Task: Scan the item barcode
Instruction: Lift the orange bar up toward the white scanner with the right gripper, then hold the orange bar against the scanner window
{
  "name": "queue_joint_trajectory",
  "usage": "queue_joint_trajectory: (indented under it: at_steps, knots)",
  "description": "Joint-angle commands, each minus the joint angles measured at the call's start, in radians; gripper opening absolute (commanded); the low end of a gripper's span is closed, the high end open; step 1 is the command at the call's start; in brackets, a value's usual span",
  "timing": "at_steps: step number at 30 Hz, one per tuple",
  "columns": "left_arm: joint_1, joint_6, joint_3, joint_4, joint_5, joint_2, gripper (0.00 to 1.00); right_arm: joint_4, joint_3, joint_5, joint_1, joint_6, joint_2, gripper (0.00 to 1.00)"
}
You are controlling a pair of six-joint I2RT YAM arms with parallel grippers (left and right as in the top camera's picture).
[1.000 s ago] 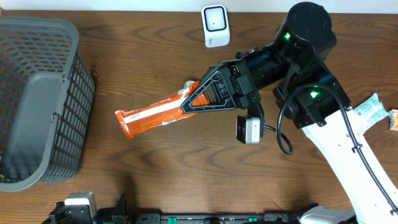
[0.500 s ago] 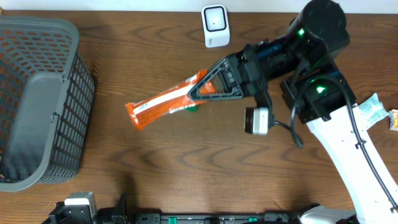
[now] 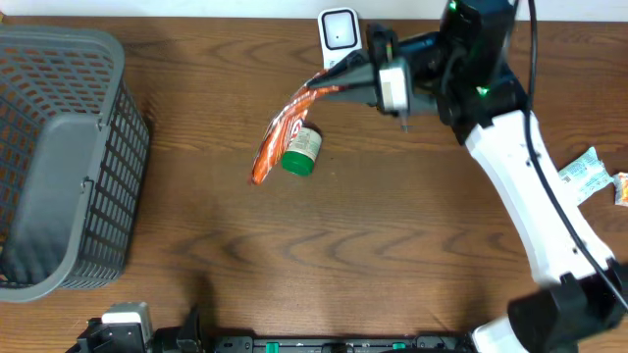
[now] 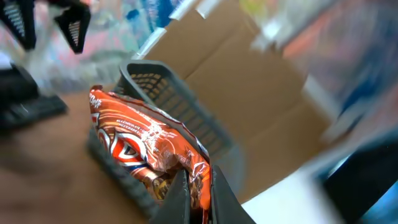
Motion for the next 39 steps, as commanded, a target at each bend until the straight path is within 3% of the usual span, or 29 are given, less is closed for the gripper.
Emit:
queue_joint_trajectory:
  at_steps: [1, 6, 11, 15, 20, 25, 31, 39]
  knots:
    - [0.004, 0.016, 0.003, 0.001, 0.01, -0.003, 0.98, 0.006, 0.008, 0.028, -0.028, 0.46, 0.029, 0.01]
    - [0.004, 0.016, 0.003, 0.001, 0.01, -0.003, 0.98, -0.002, 0.008, 0.245, -0.056, 0.975, 0.029, 0.01]
    - [0.004, 0.016, 0.003, 0.001, 0.01, -0.003, 0.98, -0.214, 0.008, 0.73, -0.09, 1.351, 0.032, 0.01]
    - [0.004, 0.016, 0.003, 0.001, 0.01, -0.003, 0.98, -0.336, 0.007, 1.031, -0.114, 1.473, 0.043, 0.01]
    - [0.004, 0.016, 0.003, 0.001, 0.01, -0.003, 0.98, -0.264, 0.007, 1.031, -0.156, 1.567, 0.091, 0.01]
    - [0.004, 0.016, 0.003, 0.001, 0.01, -0.003, 0.98, -0.056, 0.008, 0.948, -0.17, 1.728, 0.237, 0.01]
    - [0.004, 0.016, 0.003, 0.001, 0.01, -0.003, 0.98, 0.259, 0.008, 0.951, -0.171, 1.807, 0.438, 0.02]
    - [0.004, 0.016, 0.003, 0.001, 0.01, -0.003, 0.98, 0.217, 0.008, 1.107, -0.177, 1.807, 0.518, 0.02]
